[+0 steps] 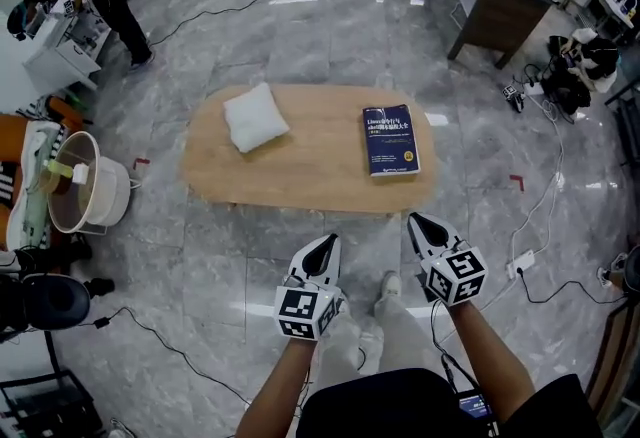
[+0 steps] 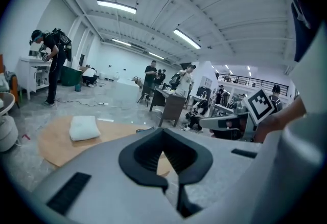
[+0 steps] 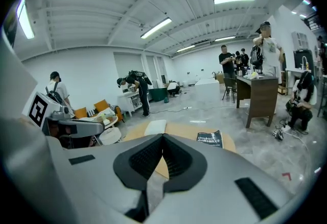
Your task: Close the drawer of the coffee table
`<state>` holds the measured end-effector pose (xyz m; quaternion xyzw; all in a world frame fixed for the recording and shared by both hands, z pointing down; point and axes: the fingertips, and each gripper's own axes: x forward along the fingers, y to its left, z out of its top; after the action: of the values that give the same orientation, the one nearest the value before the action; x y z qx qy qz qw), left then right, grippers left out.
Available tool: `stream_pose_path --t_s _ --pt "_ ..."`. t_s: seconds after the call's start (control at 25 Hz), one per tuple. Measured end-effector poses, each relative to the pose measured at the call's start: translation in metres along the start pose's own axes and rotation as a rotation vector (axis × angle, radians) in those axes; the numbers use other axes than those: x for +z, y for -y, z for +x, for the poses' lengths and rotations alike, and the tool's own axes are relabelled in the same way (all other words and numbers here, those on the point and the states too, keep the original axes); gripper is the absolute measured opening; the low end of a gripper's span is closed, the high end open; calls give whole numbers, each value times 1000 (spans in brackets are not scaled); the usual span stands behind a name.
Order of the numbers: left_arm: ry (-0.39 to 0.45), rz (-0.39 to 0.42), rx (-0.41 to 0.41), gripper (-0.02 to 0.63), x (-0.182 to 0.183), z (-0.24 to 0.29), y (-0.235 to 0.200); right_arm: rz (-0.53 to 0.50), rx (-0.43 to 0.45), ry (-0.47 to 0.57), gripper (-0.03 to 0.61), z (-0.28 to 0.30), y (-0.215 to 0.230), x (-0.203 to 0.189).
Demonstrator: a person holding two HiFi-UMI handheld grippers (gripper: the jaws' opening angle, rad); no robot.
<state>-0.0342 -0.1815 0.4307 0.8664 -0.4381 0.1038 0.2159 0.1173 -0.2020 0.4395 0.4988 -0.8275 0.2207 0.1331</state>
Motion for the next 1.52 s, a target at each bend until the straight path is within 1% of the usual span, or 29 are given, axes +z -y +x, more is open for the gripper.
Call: stream_pose_path --t_s 0.12,0.4,0.52,0.64,0.72,0.96,1.24,1.52 --pt "45 -13 -33 0 20 -13 0 -12 -9 28 14 -5 -10 13" --pt "90 43 -70 0 49 -37 1 -44 -25 75 14 -24 -32 34" --pt "108 69 -101 0 61 -51 7 -62 -28 93 14 -38 -40 41" --pt "128 108 -120 0 69 -61 11 -53 -42 124 14 -48 -42 46" --pt "138 119 -122 2 73 -65 11 -51 -43 136 14 -52 -46 47" --pt "162 135 -130 1 83 -73 13 -97 -13 164 14 -57 -66 62" --pt "198 177 -127 2 104 -70 38 -115 -5 227 14 -82 -62 84" --pt "226 233 -118 1 119 -81 71 -128 6 250 14 -114 -58 91"
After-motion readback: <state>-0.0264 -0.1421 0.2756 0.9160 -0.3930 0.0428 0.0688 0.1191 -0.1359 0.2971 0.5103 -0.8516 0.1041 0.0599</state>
